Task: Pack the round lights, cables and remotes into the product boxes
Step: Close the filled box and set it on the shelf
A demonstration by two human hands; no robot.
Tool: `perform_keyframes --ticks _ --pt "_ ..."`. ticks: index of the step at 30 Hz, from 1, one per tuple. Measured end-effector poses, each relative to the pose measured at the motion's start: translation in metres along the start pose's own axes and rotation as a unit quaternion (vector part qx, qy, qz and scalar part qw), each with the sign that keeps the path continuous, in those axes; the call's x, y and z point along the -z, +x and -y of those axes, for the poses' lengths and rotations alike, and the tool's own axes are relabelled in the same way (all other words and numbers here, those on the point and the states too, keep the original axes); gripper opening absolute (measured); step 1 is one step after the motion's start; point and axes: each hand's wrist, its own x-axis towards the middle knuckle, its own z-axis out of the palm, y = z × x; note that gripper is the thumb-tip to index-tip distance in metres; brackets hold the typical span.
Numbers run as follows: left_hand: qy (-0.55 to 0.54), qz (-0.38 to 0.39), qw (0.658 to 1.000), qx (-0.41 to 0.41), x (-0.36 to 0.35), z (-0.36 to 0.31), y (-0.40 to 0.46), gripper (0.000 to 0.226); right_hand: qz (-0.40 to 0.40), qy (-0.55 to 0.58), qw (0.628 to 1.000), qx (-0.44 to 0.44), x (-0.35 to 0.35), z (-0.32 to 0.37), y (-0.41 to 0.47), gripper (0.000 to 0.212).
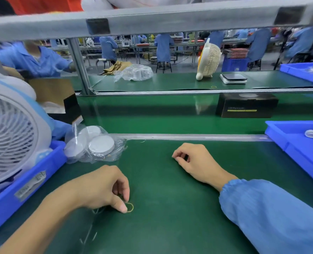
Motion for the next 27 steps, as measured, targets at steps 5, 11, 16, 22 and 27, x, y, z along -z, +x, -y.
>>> perform_keyframes --ticks 5,11,16,22,27 --pt "0.02 -0.02 0.999 0.016 -0.008 -0.005 -0.005 0.015 0.0 -0.015 1.0 0.007 0.001 0.004 -0.005 0.013" --pt "0.053 -0.016 0.998 0.017 -0.012 -0.006 -0.009 0.018 0.008 -0.025 1.0 0.002 0.002 0.003 -0.007 0.014" --pt "0.012 -0.064 0.998 -0.022 -0.006 -0.01 -0.003 0.016 -0.004 0.174 0.981 -0.082 0.005 0.013 -0.007 0.008" --pt "-0.231 -0.308 0.92 -0.078 -0.012 -0.062 0.069 0.016 0.08 0.48 0.861 -0.149 0.002 0.038 -0.009 0.027" --pt "-0.395 -0.344 0.847 -0.093 -0.035 -0.068 0.1 0.022 -0.003 0.485 0.856 -0.18 -0.003 0.025 -0.005 0.01"
